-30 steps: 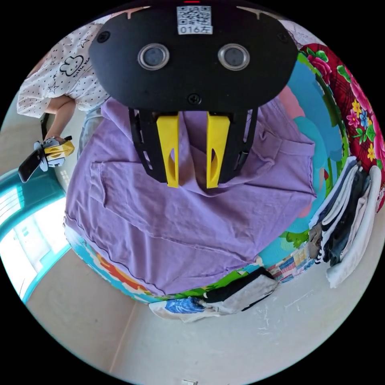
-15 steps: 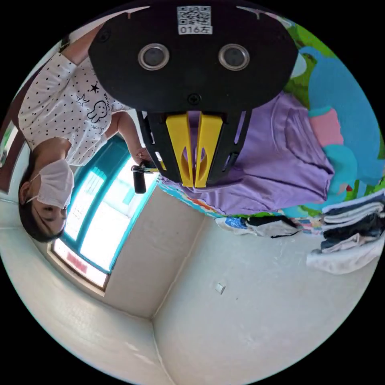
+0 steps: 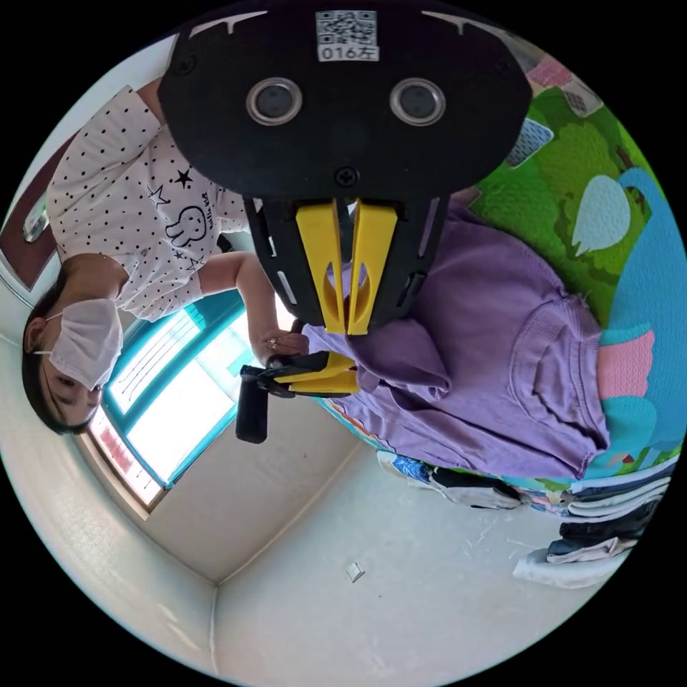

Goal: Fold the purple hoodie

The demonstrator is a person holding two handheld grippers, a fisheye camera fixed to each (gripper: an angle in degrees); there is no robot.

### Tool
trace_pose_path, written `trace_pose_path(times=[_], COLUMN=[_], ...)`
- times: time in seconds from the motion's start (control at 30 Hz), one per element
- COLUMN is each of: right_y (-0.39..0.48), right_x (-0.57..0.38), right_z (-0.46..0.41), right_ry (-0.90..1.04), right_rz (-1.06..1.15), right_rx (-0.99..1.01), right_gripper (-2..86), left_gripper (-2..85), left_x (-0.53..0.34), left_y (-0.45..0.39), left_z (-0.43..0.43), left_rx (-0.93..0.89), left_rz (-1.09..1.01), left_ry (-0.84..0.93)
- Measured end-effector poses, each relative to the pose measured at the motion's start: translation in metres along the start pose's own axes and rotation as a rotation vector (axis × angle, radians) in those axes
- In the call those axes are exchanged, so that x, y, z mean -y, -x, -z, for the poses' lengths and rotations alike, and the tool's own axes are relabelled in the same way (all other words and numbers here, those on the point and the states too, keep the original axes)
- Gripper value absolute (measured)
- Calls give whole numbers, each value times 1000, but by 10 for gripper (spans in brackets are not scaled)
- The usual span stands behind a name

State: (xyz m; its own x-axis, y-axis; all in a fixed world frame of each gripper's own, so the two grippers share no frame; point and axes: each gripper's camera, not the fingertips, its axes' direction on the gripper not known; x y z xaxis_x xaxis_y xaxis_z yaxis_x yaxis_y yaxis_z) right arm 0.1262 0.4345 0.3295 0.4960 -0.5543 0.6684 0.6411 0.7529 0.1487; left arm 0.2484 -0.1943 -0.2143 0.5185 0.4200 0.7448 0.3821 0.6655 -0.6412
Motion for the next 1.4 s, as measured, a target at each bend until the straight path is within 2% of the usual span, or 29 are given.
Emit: trace_pose_path(times=[0.13,0.2,0.3,0.4,0.47,0.53,0.6,0.73,0.83,1.0,1.13,1.23,1.3,1.4], right_y=[22,25,28,30,34,38,39,23,3,-28,-27,-18,-10,9], right_x=[22,22,9,-16,-30,-37,-41,-43,-42,-26,-4,9,16,25], right_z=[-25,-17,21,48,39,25,17,33,46,41,15,-2,-5,2], right_ry=[85,38,-130,-154,25,143,177,52,-64,-135,-51,-12,15,-13], right_rz=[89,94,83,110,156,171,153,32,-81,-264,-273,-254,-212,-103], right_rx=[-88,-121,-80,21,89,60,44,151,125,151,154,108,32,7], right_gripper=[40,21,13,11,14,19,29,74,99,123,124,111,78,51], left_gripper=[-10,-10,-9,-9,-7,-4,14,53,74,83,76,32,-1,-8], left_x=[-10,-20,-34,-43,-46,-49,-53,-57,-56,-53,-56,-58,-57,-52], left_y=[5,5,-1,2,7,9,3,-13,-28,-41,-40,-45,-50,-59], left_z=[10,26,37,25,10,-4,-6,17,34,9,-13,-24,-28,-23], left_rx=[9,24,7,-67,-74,-78,-40,58,163,117,92,14,-57,-32], left_rz=[19,26,-2,10,44,66,45,22,15,-38,-26,-75,-118,-157], left_ry=[-53,-147,-188,-106,5,112,162,124,58,103,139,129,117,85])
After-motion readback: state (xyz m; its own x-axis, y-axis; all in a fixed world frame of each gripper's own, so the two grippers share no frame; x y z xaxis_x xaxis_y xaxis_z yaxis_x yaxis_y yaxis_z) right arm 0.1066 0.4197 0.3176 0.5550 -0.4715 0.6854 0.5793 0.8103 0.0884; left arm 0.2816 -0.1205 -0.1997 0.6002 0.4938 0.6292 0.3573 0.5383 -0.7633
